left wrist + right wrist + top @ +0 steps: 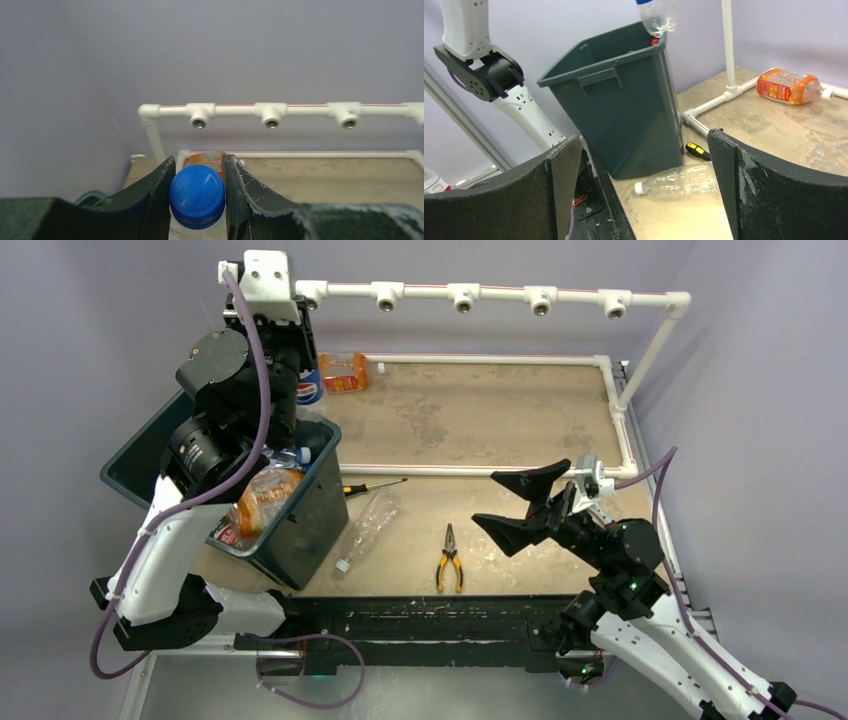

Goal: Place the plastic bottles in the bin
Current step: Place the plastic bottle in the trash bin.

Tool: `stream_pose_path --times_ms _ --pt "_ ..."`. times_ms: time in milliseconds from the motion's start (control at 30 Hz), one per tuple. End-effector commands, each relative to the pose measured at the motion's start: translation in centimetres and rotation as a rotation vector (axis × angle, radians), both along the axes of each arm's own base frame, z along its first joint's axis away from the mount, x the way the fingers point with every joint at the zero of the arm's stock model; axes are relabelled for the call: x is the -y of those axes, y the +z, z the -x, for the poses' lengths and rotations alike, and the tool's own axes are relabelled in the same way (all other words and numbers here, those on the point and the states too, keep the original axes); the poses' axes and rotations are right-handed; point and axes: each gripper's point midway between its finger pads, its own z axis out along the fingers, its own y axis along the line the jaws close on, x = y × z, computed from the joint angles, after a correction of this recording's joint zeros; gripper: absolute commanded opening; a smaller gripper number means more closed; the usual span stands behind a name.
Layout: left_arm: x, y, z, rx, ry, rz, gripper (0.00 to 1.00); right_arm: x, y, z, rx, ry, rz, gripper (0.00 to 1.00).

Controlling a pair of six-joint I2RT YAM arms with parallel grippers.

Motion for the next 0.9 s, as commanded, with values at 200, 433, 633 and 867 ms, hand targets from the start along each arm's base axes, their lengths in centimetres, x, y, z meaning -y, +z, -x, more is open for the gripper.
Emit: stream_pose_path --times_ms 200,433,633,867 --pt "-8.1 -0.4 2.8 0.0 0.368 -0.091 0.0 -0.5 -1.4 -1.4 -0.025 -0.033 0.005 0.99" --pt "-8.5 -6.0 3.1 -0.093 0.395 -0.134 0.0 -0.8 -2.5 -2.1 -0.058 -0.043 0.017 0.99" --pt "-9.1 -13.2 3.8 -0.18 0.41 -0.159 0.0 -2.0 -5.0 -3.5 -0.146 -0.05 0.075 0.99" --pt "-9.6 -15.7 4.8 -0.248 0.378 -0.165 0.78 -3.4 -8.6 -4.8 -0.251 -0.038 0.167 0.99"
